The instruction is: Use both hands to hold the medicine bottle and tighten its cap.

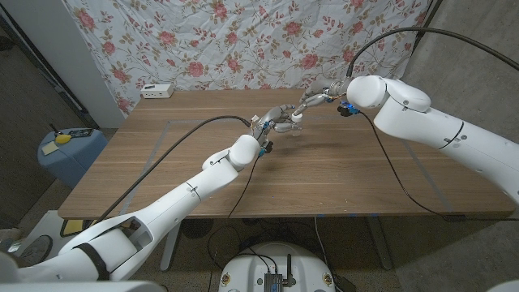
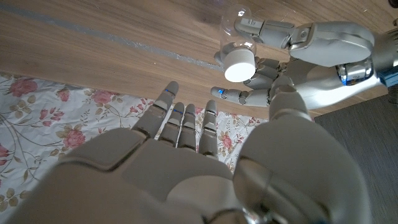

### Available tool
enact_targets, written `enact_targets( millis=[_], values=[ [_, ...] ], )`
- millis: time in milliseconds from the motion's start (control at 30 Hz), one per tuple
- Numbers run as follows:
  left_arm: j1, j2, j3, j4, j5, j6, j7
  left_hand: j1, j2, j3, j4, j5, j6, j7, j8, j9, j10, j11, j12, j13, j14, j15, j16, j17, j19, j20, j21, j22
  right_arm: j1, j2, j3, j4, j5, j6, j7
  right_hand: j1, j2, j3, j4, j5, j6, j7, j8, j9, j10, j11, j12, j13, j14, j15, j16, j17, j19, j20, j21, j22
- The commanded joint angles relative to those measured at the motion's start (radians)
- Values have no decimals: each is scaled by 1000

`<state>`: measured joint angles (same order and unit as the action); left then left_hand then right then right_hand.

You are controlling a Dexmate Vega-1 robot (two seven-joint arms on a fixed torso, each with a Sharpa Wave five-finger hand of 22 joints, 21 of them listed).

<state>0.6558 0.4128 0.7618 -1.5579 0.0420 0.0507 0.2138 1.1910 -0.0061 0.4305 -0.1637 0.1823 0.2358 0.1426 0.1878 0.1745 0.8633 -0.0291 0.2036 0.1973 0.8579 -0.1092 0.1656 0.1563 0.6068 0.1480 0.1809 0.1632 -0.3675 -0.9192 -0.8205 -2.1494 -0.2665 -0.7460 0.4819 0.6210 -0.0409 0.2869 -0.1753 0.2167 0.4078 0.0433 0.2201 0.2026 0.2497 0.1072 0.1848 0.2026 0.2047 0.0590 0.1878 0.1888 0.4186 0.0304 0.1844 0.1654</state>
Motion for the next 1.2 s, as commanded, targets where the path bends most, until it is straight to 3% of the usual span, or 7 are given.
enact_targets(
  millis=[33, 833, 1200],
  values=[
    [11, 0, -1, -10, 17, -3, 10, -2, 7, 23, 14, 5, 1, 9, 0, 3, 120, -110, 2, 3, 10, -77, 4, 2, -2, 0, 1, 2, 22, 19, -36, 16, -62, -7, 47, 14, -2, 13, -1, -1, 17, 8, 11, 6, -3, 2, 5, 3, 0, -3, 3, 2, -3, -1, 2, 5],
    [-2, -10, -3, 32, 18, -38, -2, -8, 6, 30, 14, 5, 2, 4, 0, 3, 116, -110, 0, 4, 7, -76, 3, 2, -12, -2, 0, 2, 28, 57, -81, 33, -192, -28, 77, 56, -19, 21, 1, -22, 89, 9, 45, 18, 21, -8, 18, 5, 23, -12, 15, 3, 22, -9, 12, 6],
    [-16, -22, 4, 53, 23, -37, -2, -10, 7, 34, 14, 5, 3, 2, 0, 3, 118, -110, 0, 4, 8, -77, 4, 2, -14, -3, 1, 2, 16, 80, -69, 68, -213, 1, 70, 73, -18, 26, 6, -29, 131, 1, 65, 25, 41, -17, 24, 6, 44, -22, 23, 5, 39, -11, 16, 6]
  ],
)
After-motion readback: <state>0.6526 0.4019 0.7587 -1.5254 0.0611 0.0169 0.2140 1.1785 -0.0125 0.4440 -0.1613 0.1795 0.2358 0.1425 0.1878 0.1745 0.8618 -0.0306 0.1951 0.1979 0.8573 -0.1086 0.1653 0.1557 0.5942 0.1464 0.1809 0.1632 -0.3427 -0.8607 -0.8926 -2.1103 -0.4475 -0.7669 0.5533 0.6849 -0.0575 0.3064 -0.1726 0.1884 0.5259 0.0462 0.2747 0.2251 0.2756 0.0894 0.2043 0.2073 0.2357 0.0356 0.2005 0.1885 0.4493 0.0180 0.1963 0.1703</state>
